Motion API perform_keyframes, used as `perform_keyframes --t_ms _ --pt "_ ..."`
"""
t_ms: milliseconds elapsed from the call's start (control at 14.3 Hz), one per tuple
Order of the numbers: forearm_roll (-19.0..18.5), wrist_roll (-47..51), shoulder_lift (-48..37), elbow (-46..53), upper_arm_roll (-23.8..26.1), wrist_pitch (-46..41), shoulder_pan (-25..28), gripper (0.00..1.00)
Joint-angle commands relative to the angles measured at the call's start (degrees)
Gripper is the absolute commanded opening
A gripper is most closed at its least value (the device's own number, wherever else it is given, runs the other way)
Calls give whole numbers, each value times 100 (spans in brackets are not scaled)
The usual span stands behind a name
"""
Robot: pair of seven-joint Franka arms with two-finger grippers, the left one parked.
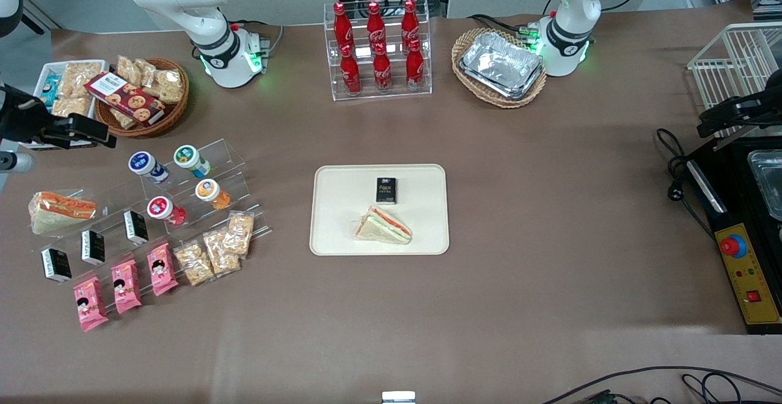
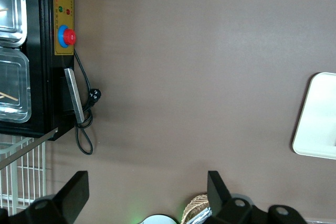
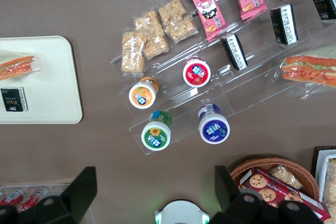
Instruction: Place green gum on tray
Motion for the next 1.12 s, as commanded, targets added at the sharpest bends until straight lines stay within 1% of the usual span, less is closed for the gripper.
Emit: perform_keyframes --t_ms 0,140,280,350,559,629,699,839,909,1049 --pt "-63 950 -587 -299 270 -205 274 100" --pt "-72 1077 -992 -730 359 -135 346 100" --pt "-72 1077 -1055 -828 368 -152 372 100" --pt "-72 1077 -1168 -1037 368 -91 442 100" --pt "-81 1068 -1905 -2046 385 400 538 100" --pt "-168 1068 -2090 -2293 420 523 591 100" --pt "-334 1068 -2249 -2487 429 612 600 100" --pt "-380 981 -2504 -2874 429 848 601 100" --pt "-406 807 -2575 -3006 421 963 592 100" --pt "-432 752 -2646 -3183 403 1130 574 100"
